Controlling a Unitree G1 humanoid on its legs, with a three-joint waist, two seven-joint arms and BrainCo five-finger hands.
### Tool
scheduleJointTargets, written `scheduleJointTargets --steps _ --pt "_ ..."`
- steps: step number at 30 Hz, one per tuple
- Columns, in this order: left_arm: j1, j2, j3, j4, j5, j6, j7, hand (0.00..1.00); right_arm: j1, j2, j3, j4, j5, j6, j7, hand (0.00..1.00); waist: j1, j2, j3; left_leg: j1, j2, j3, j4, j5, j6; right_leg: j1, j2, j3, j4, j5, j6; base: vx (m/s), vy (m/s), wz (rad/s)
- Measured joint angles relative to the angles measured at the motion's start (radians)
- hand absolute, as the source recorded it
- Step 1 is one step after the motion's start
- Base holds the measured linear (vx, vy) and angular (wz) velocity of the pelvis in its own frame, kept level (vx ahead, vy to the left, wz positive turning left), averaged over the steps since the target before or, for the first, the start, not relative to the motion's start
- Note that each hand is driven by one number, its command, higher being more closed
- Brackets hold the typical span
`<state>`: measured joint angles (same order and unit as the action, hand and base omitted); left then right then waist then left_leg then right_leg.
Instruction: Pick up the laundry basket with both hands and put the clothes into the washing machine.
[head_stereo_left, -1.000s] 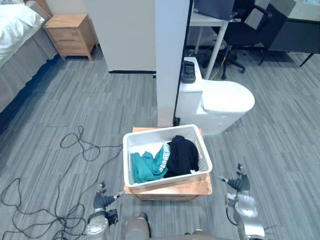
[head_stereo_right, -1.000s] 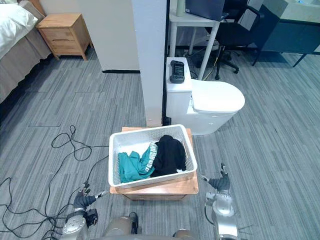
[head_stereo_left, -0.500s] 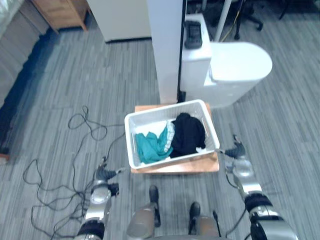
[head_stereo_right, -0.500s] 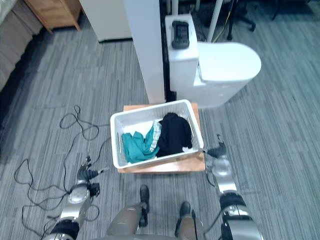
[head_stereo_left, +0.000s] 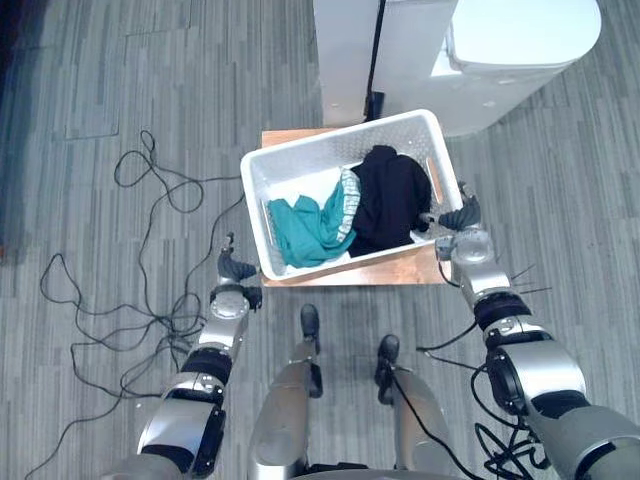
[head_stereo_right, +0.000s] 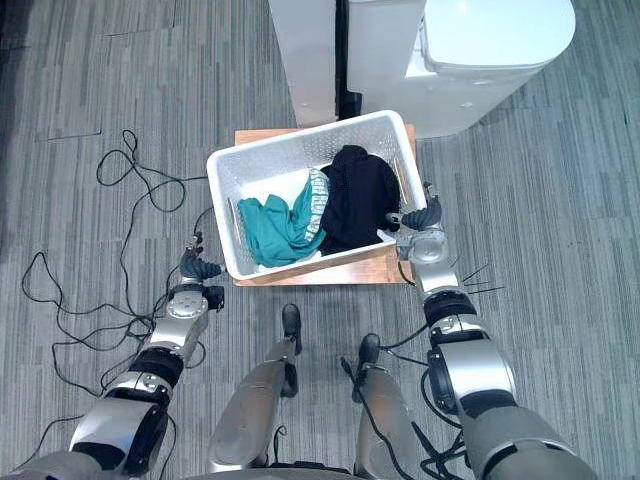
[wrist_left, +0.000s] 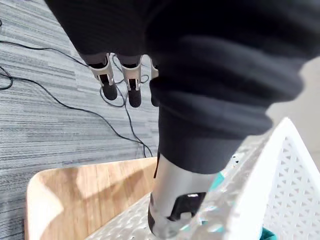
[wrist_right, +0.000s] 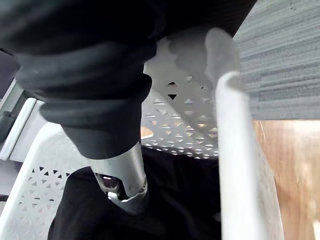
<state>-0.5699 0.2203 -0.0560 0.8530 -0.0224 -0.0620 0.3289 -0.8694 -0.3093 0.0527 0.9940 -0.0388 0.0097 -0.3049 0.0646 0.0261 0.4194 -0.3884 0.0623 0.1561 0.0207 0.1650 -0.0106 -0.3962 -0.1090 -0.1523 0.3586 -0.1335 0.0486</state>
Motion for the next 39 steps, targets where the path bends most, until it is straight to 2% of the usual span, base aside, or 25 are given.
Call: scheduleJointTargets --steps 5,10,11,14,17,23,29,32,37,39 --pt "-0.044 0.008 -0.036 0.02 0.048 0.013 -0.004 1.0 -0.005 -0.024 0.01 0.003 0.03 -0.001 0.0 1.0 -0.001 -0.001 0.01 -0.001 -0.001 -0.004 -0.024 0.016 -0.001 -0.011 0.002 -0.002 0.0 0.0 -0.001 0.01 -0.006 0.0" --pt "-0.056 0.044 -0.065 0.019 0.084 0.015 -0.021 1.0 -0.005 -0.026 0.042 0.004 0.049 -0.003 -0.001 1.0 -0.022 -0.002 0.011 -0.001 -0.004 -0.004 -0.026 0.016 -0.001 -0.008 0.002 0.003 -0.01 0.002 -0.003 0.04 -0.005 -0.01" --pt "-0.058 0.045 -0.061 0.018 0.084 0.015 -0.019 0.0 -0.005 -0.026 0.042 0.003 0.049 -0.004 -0.001 1.0 -0.023 -0.002 0.011 -0.001 -0.004 -0.004 -0.026 0.016 -0.001 -0.008 0.003 0.004 -0.011 0.002 -0.003 0.04 -0.005 -0.02" --pt "-0.048 0.05 -0.057 -0.018 0.079 0.015 -0.008 0.0 0.009 -0.027 0.037 -0.001 0.049 -0.004 -0.002 1.0 -0.023 -0.002 0.017 0.011 -0.004 -0.008 -0.026 0.016 -0.001 0.007 0.003 0.003 -0.015 0.002 -0.004 0.04 -0.01 0.01" --pt "0.027 0.046 -0.025 -0.128 0.055 0.013 0.021 0.0 0.074 -0.018 0.012 -0.043 0.049 -0.005 -0.002 1.0 -0.022 -0.001 0.027 0.048 -0.005 -0.018 -0.049 0.02 -0.006 0.042 0.005 -0.001 -0.031 0.002 -0.003 0.03 -0.003 0.03" --pt "0.13 0.028 0.032 -0.243 0.014 0.008 0.062 0.0 0.174 -0.005 -0.039 -0.128 0.045 -0.006 -0.008 1.0 -0.021 -0.001 0.027 0.068 -0.01 -0.026 -0.058 0.02 -0.006 0.065 0.001 -0.008 -0.033 -0.002 -0.002 0.04 0.003 0.06" --pt "0.238 0.016 0.099 -0.365 -0.044 -0.024 0.065 0.0 0.253 0.02 -0.088 -0.172 0.037 -0.008 -0.022 1.0 -0.015 -0.001 0.027 0.083 -0.014 -0.047 -0.058 0.021 -0.008 0.085 -0.001 -0.013 -0.018 -0.022 0.0 0.03 -0.011 0.11" --pt "0.249 0.011 0.1 -0.398 -0.066 -0.034 0.064 0.0 0.279 0.024 -0.093 -0.193 0.036 -0.009 -0.023 1.0 -0.002 -0.001 0.027 0.087 -0.013 -0.05 -0.058 0.021 -0.009 0.085 -0.001 -0.014 -0.007 -0.028 -0.002 0.0 -0.007 0.01" --pt "0.245 -0.014 0.084 -0.442 -0.066 -0.042 0.061 0.0 0.284 0.025 -0.092 -0.195 0.03 -0.009 -0.023 1.0 0.001 -0.001 0.027 0.087 -0.013 -0.054 -0.058 0.022 -0.01 0.085 0.0 -0.018 -0.002 -0.03 -0.004 0.0 0.0 0.0" --pt "0.236 -0.016 0.046 -0.441 -0.063 -0.042 0.046 0.0 0.283 0.028 -0.09 -0.195 0.029 -0.009 -0.023 1.0 0.001 -0.001 0.027 0.087 -0.012 -0.055 -0.058 0.022 -0.01 0.085 0.0 -0.019 -0.002 -0.03 -0.004 0.0 0.0 0.0"
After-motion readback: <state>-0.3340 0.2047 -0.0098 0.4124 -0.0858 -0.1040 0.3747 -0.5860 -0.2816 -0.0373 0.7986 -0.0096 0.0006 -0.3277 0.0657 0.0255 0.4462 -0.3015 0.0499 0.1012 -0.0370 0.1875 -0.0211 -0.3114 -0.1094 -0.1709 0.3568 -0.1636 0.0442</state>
